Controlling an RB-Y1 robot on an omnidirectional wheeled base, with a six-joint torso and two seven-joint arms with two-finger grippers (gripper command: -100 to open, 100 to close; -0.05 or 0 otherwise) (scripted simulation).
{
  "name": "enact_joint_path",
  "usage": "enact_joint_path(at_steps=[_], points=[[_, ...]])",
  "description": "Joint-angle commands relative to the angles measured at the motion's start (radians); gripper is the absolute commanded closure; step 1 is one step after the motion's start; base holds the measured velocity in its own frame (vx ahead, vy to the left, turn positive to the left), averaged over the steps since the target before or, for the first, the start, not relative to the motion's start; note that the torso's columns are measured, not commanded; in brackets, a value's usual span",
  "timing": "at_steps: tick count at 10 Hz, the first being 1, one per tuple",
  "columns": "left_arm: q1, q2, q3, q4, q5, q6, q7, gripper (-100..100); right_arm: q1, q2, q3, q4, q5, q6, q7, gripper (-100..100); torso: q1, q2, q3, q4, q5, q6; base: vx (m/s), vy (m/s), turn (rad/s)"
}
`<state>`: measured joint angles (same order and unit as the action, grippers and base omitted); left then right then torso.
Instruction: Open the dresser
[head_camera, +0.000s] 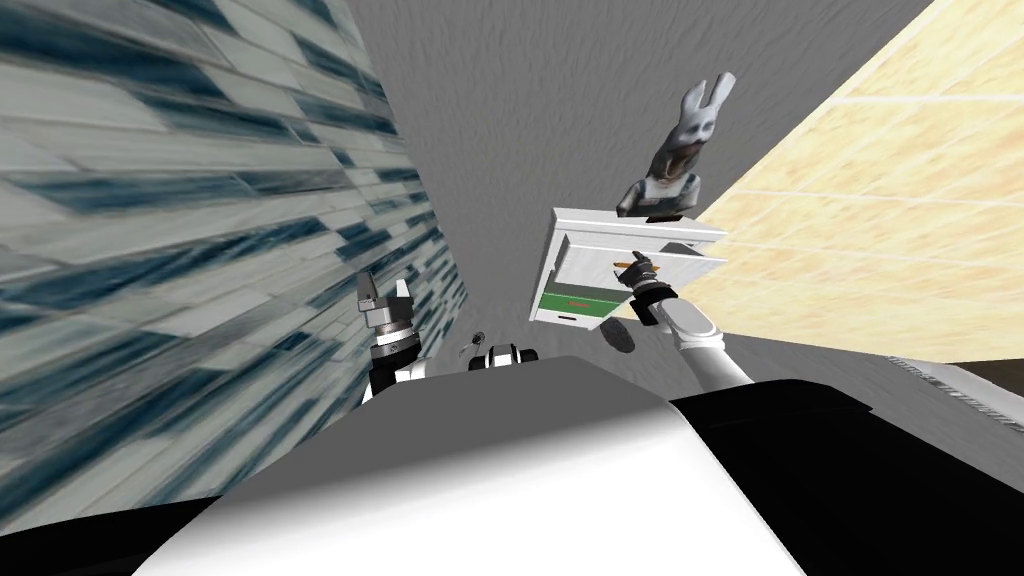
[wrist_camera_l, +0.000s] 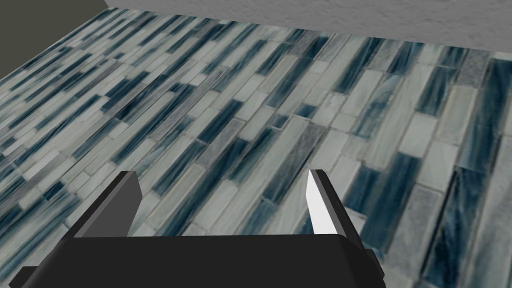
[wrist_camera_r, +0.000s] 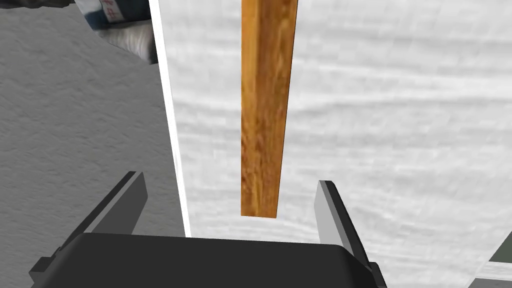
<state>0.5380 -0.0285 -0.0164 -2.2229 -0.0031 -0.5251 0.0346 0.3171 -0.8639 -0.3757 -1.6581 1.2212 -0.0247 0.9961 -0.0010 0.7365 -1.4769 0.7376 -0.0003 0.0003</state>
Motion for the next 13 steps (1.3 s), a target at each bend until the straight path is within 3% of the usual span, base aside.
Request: enact_joint_path(at_steps=[1,6,7,8,9,13], points=[[0.000,0.000,0.000,0.000,0.000,0.000,0.000,0,0.000,-0.049,0.002,0.034,-0.018,0.029,-0.026,-100,0.001,0.001,0.001,0.000,0.000,-0.001,-0.071,0.022,0.095],[0.000,0.000,0.000,0.000,0.000,0.000,0.000,0,-0.019,-0.161,-0.033,0.167,-0.057,0.061,-0.085,-100,0.002,0.002,0.001,0.002,0.002,-0.001,-0.098,0.041,0.205],[0.000,0.000,0.000,0.000,0.000,0.000,0.000,0,-0.019,-0.161,-0.033,0.167,-0.057,0.061,-0.085,-100,0.007,0.004,0.002,0.003,0.005,-0.003,-0.091,0.030,0.105],[0.000,0.000,0.000,0.000,0.000,0.000,0.000,0,0.000,-0.173,-0.010,0.152,-0.071,0.087,-0.091,-100,0.008,0.004,0.002,0.004,0.007,0.000,-0.030,0.006,0.005],[0.000,0.000,0.000,0.000,0.000,0.000,0.000,0,0.000,-0.171,-0.010,0.154,-0.070,0.083,-0.091,0,0.007,0.003,0.002,0.004,0.006,0.000,-0.006,0.001,-0.002],[0.000,0.000,0.000,0.000,0.000,0.000,0.000,0,0.005,-0.167,-0.005,0.157,-0.070,0.081,-0.091,0,0.003,0.002,0.001,0.002,0.002,-0.001,0.000,0.000,0.000]])
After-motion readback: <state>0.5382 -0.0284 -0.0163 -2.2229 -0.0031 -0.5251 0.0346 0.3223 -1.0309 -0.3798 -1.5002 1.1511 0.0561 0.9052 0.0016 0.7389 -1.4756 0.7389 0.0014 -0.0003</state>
